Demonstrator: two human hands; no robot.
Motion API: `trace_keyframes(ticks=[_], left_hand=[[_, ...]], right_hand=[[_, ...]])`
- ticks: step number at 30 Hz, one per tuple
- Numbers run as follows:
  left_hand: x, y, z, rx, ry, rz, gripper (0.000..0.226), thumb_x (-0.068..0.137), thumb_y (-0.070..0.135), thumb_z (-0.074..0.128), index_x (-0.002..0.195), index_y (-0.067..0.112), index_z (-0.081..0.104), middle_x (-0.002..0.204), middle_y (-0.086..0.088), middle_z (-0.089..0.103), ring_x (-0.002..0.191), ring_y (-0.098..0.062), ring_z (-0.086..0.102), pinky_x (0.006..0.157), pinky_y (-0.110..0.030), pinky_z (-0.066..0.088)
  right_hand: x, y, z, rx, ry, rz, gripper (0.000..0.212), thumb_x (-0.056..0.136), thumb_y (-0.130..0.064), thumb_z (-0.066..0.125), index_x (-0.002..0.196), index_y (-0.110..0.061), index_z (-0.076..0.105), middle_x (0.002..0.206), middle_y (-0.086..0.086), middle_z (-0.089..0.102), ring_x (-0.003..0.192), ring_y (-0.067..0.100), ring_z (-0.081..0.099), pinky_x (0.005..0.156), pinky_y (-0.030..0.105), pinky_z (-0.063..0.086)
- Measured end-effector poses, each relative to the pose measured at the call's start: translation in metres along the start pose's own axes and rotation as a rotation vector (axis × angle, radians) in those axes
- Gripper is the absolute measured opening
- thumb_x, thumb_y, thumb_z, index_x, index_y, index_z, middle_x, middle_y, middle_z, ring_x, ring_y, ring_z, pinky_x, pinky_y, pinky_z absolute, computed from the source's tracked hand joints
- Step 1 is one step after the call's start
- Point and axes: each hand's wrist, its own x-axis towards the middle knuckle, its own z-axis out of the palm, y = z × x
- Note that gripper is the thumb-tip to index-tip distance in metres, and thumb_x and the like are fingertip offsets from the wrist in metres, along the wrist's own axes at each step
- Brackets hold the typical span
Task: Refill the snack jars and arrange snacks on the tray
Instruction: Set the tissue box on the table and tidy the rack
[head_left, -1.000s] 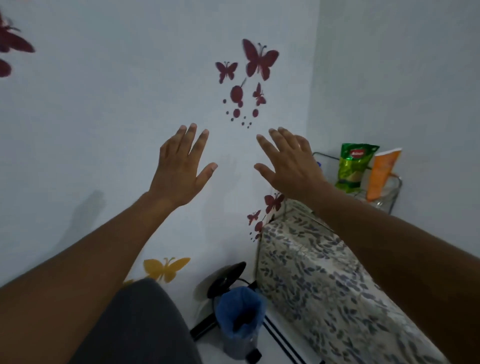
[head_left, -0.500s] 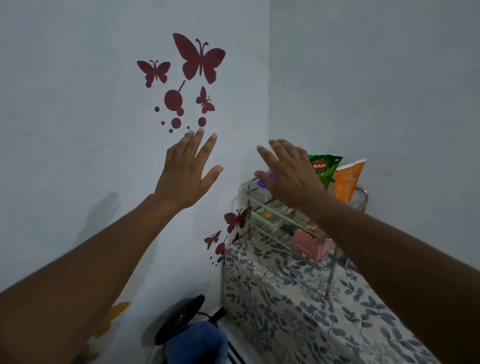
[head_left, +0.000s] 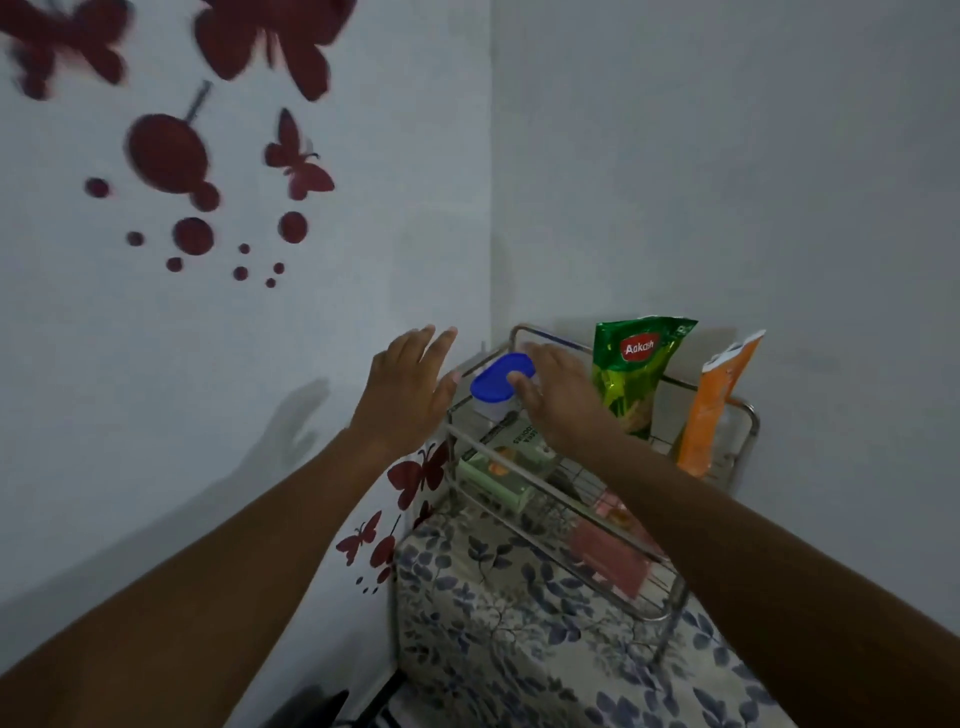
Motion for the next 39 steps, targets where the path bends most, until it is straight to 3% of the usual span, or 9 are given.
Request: trace_keyframes(ticks=[5, 10, 14, 20, 25, 39], left_hand=[[0.042, -0.013, 0.075, -0.053, -0.079, 0.016, 0.050, 0.106, 0.029, 0.047, 0.152, 0.011, 0.044, 0.151, -0.019, 0.048, 0.139, -0.037, 0.044, 0.108, -0.053, 0.040], [0.081, -0.023, 0.130, -0.074, -0.232, -0.033, 0.049, 0.108, 0.029, 0.046, 0.154, 0.015, 0.043, 0.153, -0.012, 0.048, 0.137, -0.033, 0.044, 0.110, -0.044, 0.036], [0.110, -0.030, 0.167, -0.121, -0.410, -0.052, 0.049, 0.109, 0.026, 0.045, 0.156, 0.016, 0.041, 0.156, -0.011, 0.046, 0.139, -0.033, 0.043, 0.114, -0.042, 0.036], [0.126, -0.050, 0.203, -0.046, -0.573, 0.013, 0.043, 0.100, 0.007, 0.047, 0.141, 0.011, 0.058, 0.140, -0.010, 0.059, 0.125, -0.027, 0.053, 0.105, -0.040, 0.043], [0.132, -0.069, 0.219, -0.007, -0.665, 0.089, 0.050, 0.102, 0.013, 0.047, 0.152, 0.012, 0.046, 0.150, -0.009, 0.050, 0.137, -0.026, 0.043, 0.115, -0.036, 0.035], [0.143, -0.093, 0.236, 0.041, -0.601, 0.167, 0.048, 0.099, 0.022, 0.050, 0.147, 0.015, 0.050, 0.147, -0.004, 0.052, 0.131, -0.023, 0.044, 0.107, -0.035, 0.039]], right_hand=[[0.041, 0.044, 0.052, 0.033, -0.109, 0.065, 0.057, 0.107, -0.041, 0.040, 0.156, -0.011, 0.033, 0.157, 0.014, 0.039, 0.144, 0.029, 0.035, 0.116, 0.043, 0.032], [0.078, 0.089, 0.098, -0.022, -0.210, 0.021, 0.050, 0.106, -0.026, 0.046, 0.153, -0.010, 0.041, 0.156, 0.010, 0.042, 0.142, 0.027, 0.039, 0.114, 0.040, 0.035], [0.101, 0.113, 0.141, 0.042, -0.221, 0.095, 0.053, 0.105, -0.027, 0.048, 0.155, -0.016, 0.038, 0.156, 0.008, 0.043, 0.142, 0.026, 0.040, 0.113, 0.038, 0.036], [0.136, 0.126, 0.184, -0.061, -0.302, 0.074, 0.061, 0.103, -0.025, 0.049, 0.159, -0.015, 0.027, 0.165, 0.012, 0.026, 0.147, 0.031, 0.032, 0.117, 0.045, 0.035], [0.151, 0.130, 0.202, -0.121, -0.403, 0.121, 0.064, 0.102, -0.024, 0.052, 0.159, -0.015, 0.025, 0.168, 0.009, 0.015, 0.149, 0.032, 0.025, 0.115, 0.048, 0.038], [0.172, 0.121, 0.219, -0.168, -0.352, 0.190, 0.063, 0.101, -0.029, 0.055, 0.157, -0.015, 0.030, 0.167, 0.010, 0.021, 0.148, 0.032, 0.028, 0.114, 0.047, 0.039]])
